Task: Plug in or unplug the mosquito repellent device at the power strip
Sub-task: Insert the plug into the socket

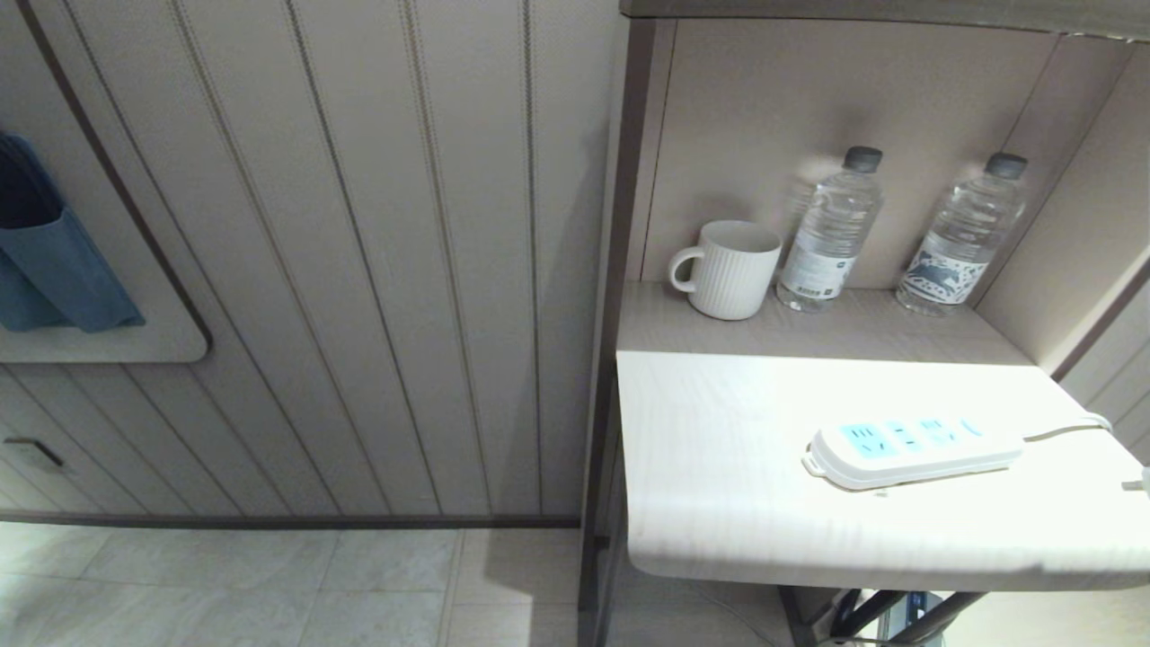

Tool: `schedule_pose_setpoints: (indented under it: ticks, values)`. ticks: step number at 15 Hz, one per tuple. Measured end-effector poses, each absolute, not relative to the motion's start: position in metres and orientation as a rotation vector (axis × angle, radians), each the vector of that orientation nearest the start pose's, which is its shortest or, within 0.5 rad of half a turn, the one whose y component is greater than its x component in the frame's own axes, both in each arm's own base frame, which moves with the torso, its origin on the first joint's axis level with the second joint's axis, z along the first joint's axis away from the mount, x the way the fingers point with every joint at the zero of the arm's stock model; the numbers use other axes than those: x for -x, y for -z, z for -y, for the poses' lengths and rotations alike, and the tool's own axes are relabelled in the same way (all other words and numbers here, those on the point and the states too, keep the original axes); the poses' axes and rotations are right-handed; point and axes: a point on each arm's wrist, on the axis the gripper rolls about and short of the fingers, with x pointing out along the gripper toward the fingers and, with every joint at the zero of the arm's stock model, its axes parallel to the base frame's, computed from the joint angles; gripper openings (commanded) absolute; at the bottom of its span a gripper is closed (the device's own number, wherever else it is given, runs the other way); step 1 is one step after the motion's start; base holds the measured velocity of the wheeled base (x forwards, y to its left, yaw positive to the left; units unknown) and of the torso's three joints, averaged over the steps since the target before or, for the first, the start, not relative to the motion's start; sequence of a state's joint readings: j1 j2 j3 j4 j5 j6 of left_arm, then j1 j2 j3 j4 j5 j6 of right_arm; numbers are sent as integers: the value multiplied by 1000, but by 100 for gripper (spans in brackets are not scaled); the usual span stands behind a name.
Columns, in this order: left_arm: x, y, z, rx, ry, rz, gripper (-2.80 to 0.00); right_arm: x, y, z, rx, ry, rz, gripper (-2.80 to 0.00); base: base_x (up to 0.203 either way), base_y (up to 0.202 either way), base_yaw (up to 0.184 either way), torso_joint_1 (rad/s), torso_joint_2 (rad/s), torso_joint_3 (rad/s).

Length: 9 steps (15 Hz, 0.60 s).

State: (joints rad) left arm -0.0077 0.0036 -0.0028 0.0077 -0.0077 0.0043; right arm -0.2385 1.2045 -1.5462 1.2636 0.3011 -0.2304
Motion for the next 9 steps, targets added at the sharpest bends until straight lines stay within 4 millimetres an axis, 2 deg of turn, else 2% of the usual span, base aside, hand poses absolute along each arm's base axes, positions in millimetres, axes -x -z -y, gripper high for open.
schedule_pose_setpoints:
  ticks: [4,9]
  values:
    - [23,-76,0,-4,15,-8,-280,-114,-328,19,-31,-180,-904,-280,0,0,0,0,0,0]
    - [23,-76,0,-4,15,-8,-280,-128,-324,21,-13,-162,-950,-280,0,0,0,0,0,0]
